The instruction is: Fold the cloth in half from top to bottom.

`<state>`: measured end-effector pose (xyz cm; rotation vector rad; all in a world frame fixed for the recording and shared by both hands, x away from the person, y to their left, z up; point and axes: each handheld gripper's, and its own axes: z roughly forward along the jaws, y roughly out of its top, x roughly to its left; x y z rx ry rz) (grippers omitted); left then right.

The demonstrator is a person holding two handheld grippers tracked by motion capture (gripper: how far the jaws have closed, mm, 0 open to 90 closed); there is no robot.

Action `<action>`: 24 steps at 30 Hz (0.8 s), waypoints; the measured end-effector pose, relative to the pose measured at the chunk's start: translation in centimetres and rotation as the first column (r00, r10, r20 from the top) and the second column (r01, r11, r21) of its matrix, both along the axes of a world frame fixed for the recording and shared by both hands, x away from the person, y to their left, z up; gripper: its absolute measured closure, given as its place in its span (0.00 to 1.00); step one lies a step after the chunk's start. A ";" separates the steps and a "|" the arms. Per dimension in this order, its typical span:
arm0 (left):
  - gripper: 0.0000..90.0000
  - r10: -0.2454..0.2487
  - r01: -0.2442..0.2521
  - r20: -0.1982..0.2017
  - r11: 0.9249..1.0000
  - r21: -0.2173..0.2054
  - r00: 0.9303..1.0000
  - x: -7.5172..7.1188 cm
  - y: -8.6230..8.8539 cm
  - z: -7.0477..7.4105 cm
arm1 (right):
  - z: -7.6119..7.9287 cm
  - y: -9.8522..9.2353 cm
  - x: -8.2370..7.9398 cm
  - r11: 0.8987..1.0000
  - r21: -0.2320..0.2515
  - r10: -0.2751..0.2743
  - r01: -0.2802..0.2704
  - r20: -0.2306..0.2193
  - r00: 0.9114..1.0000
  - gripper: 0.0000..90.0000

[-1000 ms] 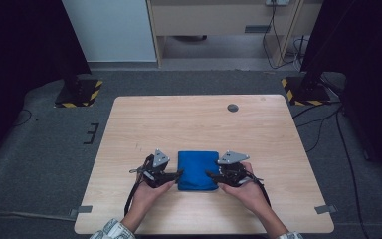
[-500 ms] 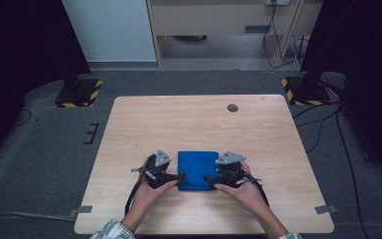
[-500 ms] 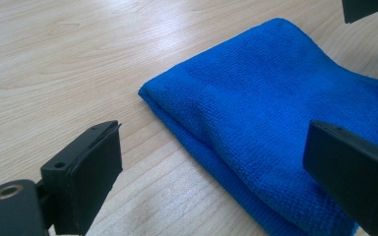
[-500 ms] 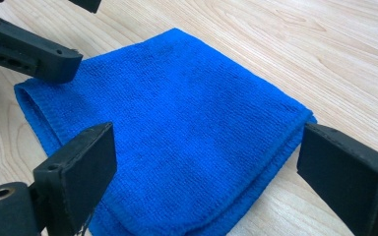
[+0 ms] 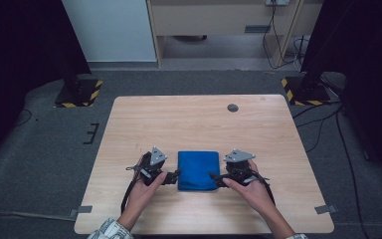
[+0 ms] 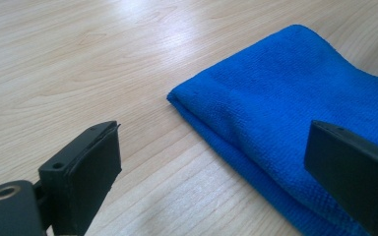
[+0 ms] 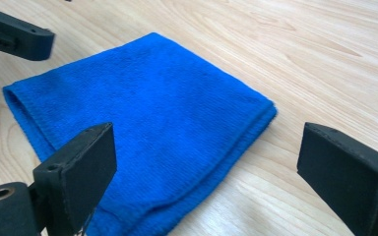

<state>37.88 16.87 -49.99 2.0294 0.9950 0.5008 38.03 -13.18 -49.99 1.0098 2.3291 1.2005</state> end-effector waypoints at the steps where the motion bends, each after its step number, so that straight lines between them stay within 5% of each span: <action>1: 0.07 0.002 -0.002 0.002 1.000 0.001 1.000 0.0 0.1 0.0 | 0.0 -0.2 0.0 1.000 0.003 -0.006 0.006 -0.001 1.000 0.09; 10: 0.10 0.006 -0.008 0.033 0.999 0.052 0.999 0.5 2.0 0.5 | 0.3 -2.4 0.3 0.998 0.019 -0.051 0.052 -0.005 0.999 0.09; 24: 0.09 0.078 -0.077 -0.012 0.993 0.089 0.997 1.8 6.8 -0.3 | -0.9 -8.2 0.9 0.985 0.024 -0.170 0.172 -0.055 0.984 0.07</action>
